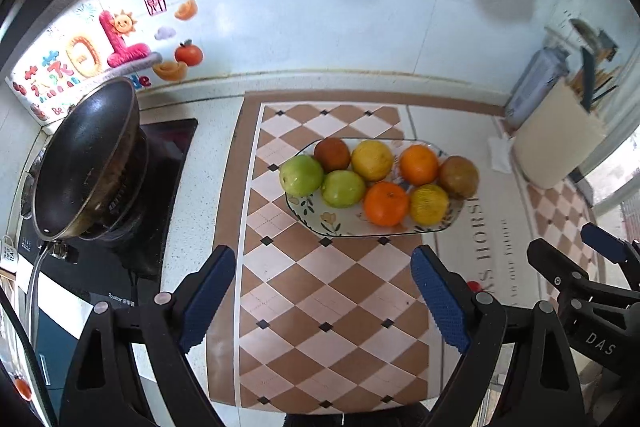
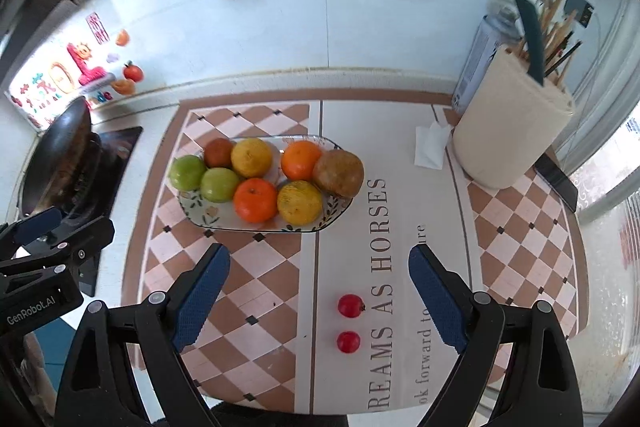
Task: Organize fruits
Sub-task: 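Lift both tools away from the plate toward the red tomatoes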
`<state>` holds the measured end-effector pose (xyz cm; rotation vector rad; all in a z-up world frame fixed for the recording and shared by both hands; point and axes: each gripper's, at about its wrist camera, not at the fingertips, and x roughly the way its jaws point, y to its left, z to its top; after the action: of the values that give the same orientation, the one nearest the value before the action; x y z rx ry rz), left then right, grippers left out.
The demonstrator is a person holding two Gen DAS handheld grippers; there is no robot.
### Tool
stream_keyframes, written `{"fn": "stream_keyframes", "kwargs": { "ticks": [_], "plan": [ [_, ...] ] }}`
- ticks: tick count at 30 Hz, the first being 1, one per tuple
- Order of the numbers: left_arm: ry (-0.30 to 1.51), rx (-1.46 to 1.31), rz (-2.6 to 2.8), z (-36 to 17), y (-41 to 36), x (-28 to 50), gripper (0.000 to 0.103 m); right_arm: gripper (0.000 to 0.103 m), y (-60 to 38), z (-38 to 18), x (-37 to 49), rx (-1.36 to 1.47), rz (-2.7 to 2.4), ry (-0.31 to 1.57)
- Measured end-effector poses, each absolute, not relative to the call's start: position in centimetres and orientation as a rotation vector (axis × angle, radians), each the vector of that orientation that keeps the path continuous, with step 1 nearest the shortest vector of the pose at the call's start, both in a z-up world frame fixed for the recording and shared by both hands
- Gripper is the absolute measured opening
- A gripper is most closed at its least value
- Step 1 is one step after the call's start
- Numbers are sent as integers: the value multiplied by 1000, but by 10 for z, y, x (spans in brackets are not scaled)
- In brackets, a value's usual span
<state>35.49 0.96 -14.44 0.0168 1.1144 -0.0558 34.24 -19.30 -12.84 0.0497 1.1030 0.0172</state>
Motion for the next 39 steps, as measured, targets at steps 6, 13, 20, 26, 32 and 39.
{"fn": "stream_keyframes", "kwargs": {
  "ticks": [6, 13, 20, 26, 32, 39],
  "plan": [
    [1059, 5, -75, -115, 11, 326, 90, 93, -189, -95, 310, 67, 32, 1040],
    [1009, 3, -93, -93, 10, 297, 90, 93, -181, -65, 281, 58, 33, 982],
    [987, -2, -90, -85, 11, 282, 90, 93, -178, -53, 263, 68, 38, 960],
    [986, -2, -89, -84, 10, 281, 90, 94, -183, -54, 265, 115, 56, 967],
    [990, 58, -74, -94, -1, 296, 102, 99, -212, -86, 282, 205, 25, 1021],
    [1054, 254, -46, -148, -34, 330, 103, 97, -252, -199, 304, 287, -51, 1250]
  ]
}}
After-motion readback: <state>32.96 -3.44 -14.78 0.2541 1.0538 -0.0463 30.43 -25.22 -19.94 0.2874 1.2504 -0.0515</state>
